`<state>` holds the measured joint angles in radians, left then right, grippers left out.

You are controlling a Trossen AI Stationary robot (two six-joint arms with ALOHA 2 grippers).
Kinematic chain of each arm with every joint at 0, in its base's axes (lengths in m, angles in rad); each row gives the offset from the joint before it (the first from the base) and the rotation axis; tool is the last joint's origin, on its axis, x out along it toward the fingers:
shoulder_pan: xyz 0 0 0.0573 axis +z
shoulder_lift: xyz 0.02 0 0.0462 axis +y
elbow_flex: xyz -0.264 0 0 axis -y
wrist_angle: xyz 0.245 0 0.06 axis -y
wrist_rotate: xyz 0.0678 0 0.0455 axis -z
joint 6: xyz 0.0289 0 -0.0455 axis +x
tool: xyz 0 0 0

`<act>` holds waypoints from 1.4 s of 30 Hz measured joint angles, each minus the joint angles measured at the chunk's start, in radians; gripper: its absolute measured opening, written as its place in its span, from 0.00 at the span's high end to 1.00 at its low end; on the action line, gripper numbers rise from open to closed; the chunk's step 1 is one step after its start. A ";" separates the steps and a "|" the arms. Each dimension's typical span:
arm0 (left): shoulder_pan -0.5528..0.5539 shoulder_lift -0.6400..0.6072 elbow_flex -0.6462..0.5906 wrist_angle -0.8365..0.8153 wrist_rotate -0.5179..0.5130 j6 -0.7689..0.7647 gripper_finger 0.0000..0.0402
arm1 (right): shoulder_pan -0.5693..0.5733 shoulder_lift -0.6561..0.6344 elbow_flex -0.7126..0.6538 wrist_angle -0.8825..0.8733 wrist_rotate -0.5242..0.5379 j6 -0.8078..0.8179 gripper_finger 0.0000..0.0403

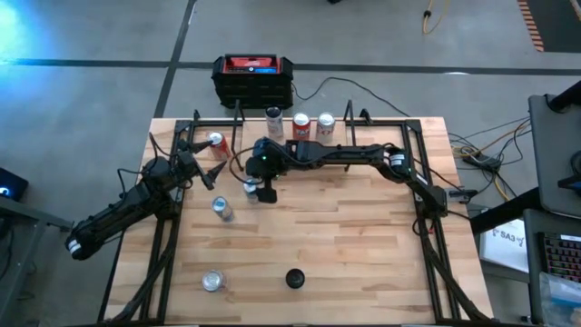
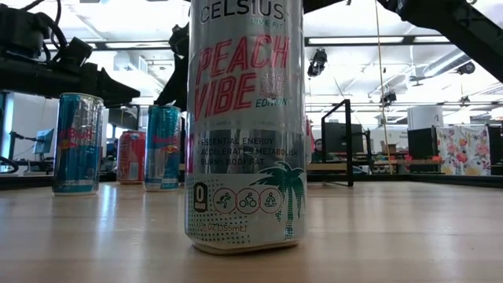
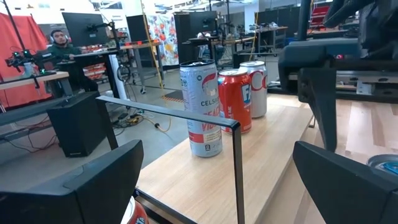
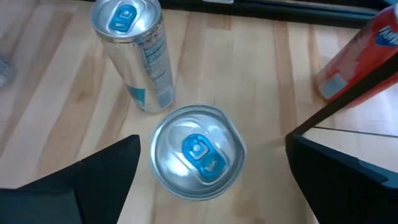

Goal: Place canned beverage on shelf
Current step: Put the top blue soda can on the shelf

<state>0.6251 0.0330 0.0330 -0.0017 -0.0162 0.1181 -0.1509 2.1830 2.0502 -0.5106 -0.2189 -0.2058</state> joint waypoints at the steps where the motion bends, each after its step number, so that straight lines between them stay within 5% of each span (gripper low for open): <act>1: 0.000 0.000 0.000 0.000 0.000 0.000 0.01 | 0.000 0.000 0.000 0.000 -0.007 0.004 0.04; 21: 0.000 0.000 0.000 0.000 0.000 0.000 0.01 | 0.000 0.054 -0.006 0.048 -0.025 0.069 0.04; 31: 0.000 0.000 0.000 0.000 0.000 0.000 0.01 | 0.000 0.054 -0.005 0.096 0.089 0.293 0.04; 42: 0.000 0.000 0.000 0.000 0.000 0.000 0.01 | 0.003 0.054 -0.006 0.097 0.089 0.284 0.05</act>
<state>0.6253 0.0330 0.0332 -0.0019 -0.0162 0.1183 -0.1483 2.2372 2.0447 -0.4135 -0.1303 0.0784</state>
